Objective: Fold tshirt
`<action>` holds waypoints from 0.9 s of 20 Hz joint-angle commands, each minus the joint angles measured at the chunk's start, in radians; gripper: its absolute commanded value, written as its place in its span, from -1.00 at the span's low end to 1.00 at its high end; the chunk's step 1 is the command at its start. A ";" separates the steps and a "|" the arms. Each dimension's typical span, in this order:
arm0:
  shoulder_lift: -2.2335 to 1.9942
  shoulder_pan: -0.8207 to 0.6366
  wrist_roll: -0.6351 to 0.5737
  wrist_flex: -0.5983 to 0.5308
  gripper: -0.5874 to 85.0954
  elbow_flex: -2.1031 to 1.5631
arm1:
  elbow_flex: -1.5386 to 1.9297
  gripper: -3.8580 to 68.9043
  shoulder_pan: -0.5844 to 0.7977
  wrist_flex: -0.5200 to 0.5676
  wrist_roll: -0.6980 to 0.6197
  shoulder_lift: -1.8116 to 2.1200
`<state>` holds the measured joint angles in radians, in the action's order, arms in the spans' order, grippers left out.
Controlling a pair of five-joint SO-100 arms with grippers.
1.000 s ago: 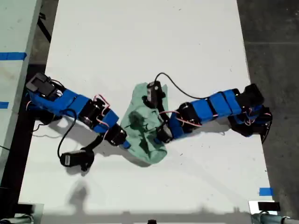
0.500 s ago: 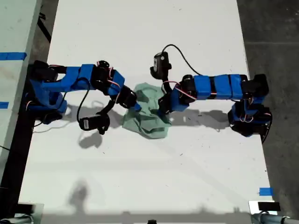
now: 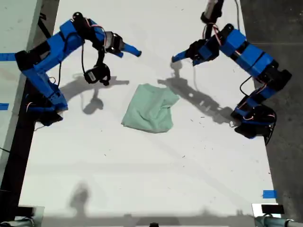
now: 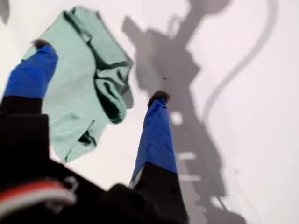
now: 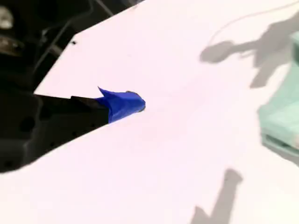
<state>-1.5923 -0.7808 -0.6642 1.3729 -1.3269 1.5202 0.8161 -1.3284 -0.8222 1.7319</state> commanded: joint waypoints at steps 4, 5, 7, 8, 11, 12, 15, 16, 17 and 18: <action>-0.634 -0.063 0.008 -0.221 -0.32 -0.584 | 0.390 0.06 0.106 -0.044 -0.043 0.525; -0.726 -0.023 0.032 -0.250 -0.36 -0.686 | 0.479 0.00 0.075 -0.049 -0.012 0.632; -0.905 0.089 0.114 -0.307 -0.65 -0.881 | 0.661 -0.08 -0.025 -0.038 0.080 0.861; -1.006 0.160 0.190 -0.334 -0.76 -0.989 | 0.764 -0.17 -0.094 -0.018 0.150 0.991; -1.365 0.393 0.407 -0.459 -0.98 -1.335 | 1.039 -0.54 -0.333 0.094 0.353 1.296; -1.479 0.465 0.480 -0.494 -0.98 -1.442 | 1.124 -0.66 -0.403 0.129 0.426 1.351; -1.770 0.583 0.621 -0.529 -0.98 -1.703 | 1.356 -0.93 -0.518 0.192 0.583 1.516; -1.931 0.588 0.627 -0.512 -0.98 -1.802 | 1.431 -0.93 -0.541 0.186 0.624 1.609; -2.010 0.591 0.641 -0.492 -0.98 -1.856 | 1.511 -0.93 -0.555 0.143 0.672 1.727; -1.956 0.591 0.643 -0.512 -0.97 -1.865 | 1.554 -0.93 -0.561 0.107 0.741 1.759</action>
<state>-3.4867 -0.2025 -0.0506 0.8805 -3.1585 3.0173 0.2838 -1.1888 -0.1841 3.3962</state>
